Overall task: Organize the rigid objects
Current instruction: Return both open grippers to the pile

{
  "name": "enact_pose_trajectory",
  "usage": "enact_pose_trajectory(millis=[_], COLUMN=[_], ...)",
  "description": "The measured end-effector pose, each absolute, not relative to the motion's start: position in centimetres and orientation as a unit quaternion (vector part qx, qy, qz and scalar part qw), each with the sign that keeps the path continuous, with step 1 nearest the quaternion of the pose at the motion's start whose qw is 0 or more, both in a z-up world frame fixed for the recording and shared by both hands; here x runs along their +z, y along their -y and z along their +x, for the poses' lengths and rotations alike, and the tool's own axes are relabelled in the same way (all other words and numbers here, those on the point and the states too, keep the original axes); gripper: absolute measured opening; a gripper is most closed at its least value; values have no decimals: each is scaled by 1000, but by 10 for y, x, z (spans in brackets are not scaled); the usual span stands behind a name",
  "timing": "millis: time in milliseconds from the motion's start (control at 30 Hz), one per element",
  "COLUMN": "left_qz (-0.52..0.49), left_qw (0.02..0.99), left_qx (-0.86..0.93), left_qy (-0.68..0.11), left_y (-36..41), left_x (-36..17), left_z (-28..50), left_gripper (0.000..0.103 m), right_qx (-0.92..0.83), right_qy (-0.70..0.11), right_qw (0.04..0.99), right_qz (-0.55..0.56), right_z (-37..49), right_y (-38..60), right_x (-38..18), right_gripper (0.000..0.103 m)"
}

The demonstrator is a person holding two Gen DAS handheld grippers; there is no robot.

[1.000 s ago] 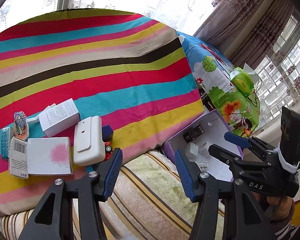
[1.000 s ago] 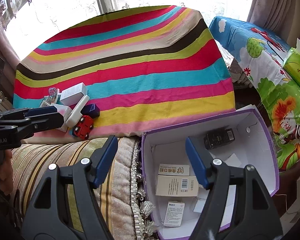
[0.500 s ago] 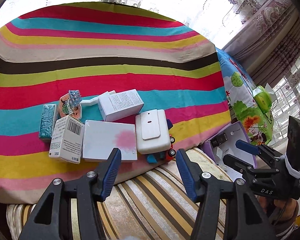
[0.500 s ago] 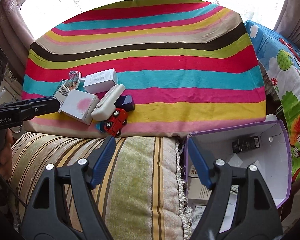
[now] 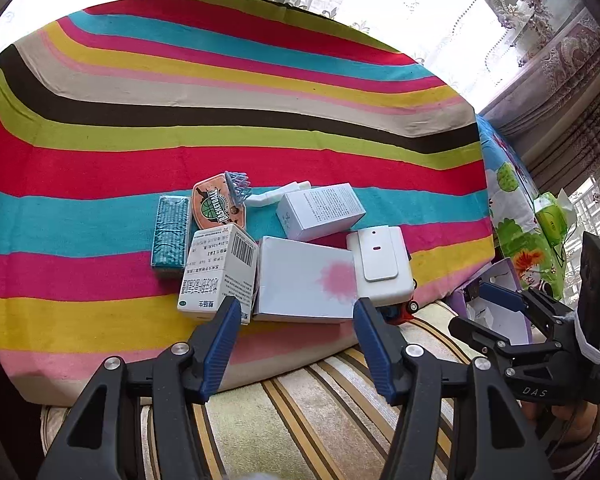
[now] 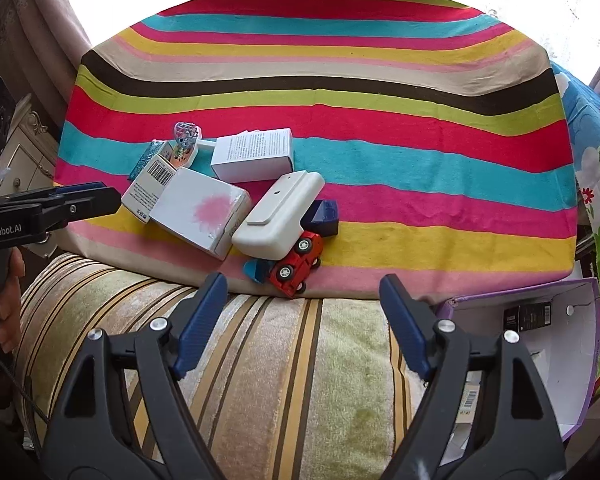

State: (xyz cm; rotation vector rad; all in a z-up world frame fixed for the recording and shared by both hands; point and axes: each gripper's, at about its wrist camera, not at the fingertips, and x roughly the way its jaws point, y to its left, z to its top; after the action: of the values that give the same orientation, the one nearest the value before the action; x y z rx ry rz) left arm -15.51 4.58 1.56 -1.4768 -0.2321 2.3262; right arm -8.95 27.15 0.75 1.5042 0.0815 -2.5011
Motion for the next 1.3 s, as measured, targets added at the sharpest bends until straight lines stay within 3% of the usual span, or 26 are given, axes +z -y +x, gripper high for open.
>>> enact_pose_trajectory(millis=[233,1067,1233,1300], left_qz=[-534,-571,-574,-576], left_qw=[160,186,190,190], left_qx=[827,781,778,777], left_qy=[77,170,171,170], left_y=[-24,1,-1,-2], left_x=[5,-53,-57,-58], left_z=[-170,-199,-202,-201], left_gripper=[66,66,54,43], right_qx=[-844,-829,-826,-826], right_qy=[-40,-80,-77,-77], right_qw=[112,93,93,92], right_qz=[523,545,550,551], right_z=[-104,-124,-126,-125], right_y=[-253,-230,-230,-230], right_x=[-6,-33,-36,-37], right_gripper=[84,85,85,85])
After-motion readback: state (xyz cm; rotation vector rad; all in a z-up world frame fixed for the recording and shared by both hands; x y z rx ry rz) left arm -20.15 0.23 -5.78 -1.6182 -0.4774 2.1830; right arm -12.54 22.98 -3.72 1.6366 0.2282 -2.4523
